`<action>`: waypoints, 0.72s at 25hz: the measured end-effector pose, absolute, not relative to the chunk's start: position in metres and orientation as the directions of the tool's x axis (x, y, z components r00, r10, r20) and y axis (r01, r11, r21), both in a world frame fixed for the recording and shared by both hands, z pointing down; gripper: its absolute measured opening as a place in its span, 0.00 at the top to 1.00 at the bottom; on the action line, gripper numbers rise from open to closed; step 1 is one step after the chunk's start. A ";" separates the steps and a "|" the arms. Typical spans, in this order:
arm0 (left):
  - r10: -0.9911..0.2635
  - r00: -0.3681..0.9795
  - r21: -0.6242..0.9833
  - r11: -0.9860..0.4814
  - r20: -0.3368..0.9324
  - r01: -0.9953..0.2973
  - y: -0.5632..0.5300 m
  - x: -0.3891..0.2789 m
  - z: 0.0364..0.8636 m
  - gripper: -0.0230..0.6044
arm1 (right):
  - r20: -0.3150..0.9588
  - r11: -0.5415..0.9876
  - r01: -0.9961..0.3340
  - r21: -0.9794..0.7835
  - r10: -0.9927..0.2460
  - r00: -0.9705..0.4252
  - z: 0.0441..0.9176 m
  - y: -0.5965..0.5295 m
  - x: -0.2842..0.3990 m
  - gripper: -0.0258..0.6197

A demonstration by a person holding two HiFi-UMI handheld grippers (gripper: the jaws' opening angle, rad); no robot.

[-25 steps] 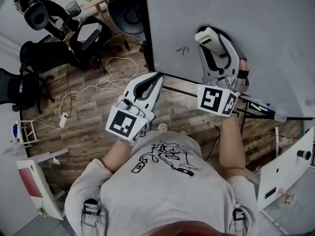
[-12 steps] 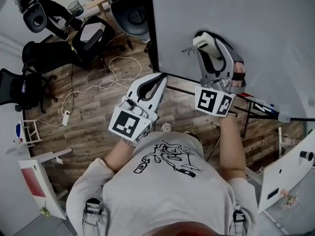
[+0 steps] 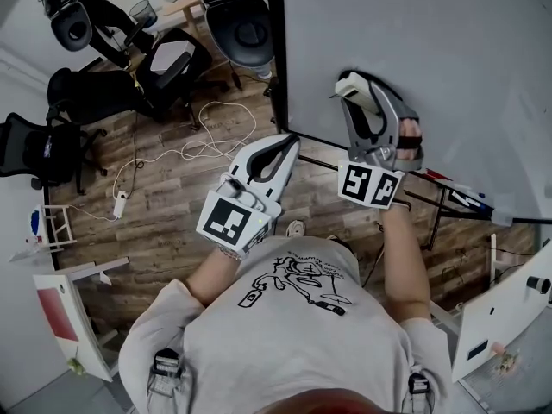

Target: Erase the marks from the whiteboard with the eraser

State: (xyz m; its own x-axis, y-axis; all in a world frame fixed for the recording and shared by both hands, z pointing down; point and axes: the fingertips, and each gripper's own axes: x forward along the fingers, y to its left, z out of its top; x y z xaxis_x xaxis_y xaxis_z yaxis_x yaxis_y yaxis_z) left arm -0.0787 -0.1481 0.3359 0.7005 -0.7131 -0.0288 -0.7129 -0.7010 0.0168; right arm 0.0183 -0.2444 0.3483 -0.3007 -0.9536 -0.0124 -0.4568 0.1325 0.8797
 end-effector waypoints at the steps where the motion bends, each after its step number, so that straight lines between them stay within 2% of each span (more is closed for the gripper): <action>1: -0.715 0.699 0.017 -0.699 -0.030 -0.714 -0.149 -0.080 0.336 0.93 | -0.005 0.140 -0.451 0.881 -0.953 -0.304 0.353 -0.245 0.016 0.56; 8: -0.722 0.692 0.022 -0.692 -0.031 -0.721 -0.148 -0.082 0.336 0.93 | 0.032 0.181 -0.427 0.886 -0.943 -0.332 0.379 -0.248 0.001 0.56; 18: -0.738 0.674 0.027 -0.675 -0.031 -0.738 -0.148 -0.086 0.336 0.93 | 0.188 0.324 -0.337 0.884 -0.907 -0.378 0.455 -0.255 -0.026 0.56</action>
State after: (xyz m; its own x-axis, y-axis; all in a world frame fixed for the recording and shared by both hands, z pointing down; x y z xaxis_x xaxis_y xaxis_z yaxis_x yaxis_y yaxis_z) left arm -0.0862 -0.1477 0.3361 0.6740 -0.7380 -0.0314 -0.7376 -0.6748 0.0267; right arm -0.0256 -0.2548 0.4554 -0.3780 -0.9066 0.1877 -0.3369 0.3235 0.8842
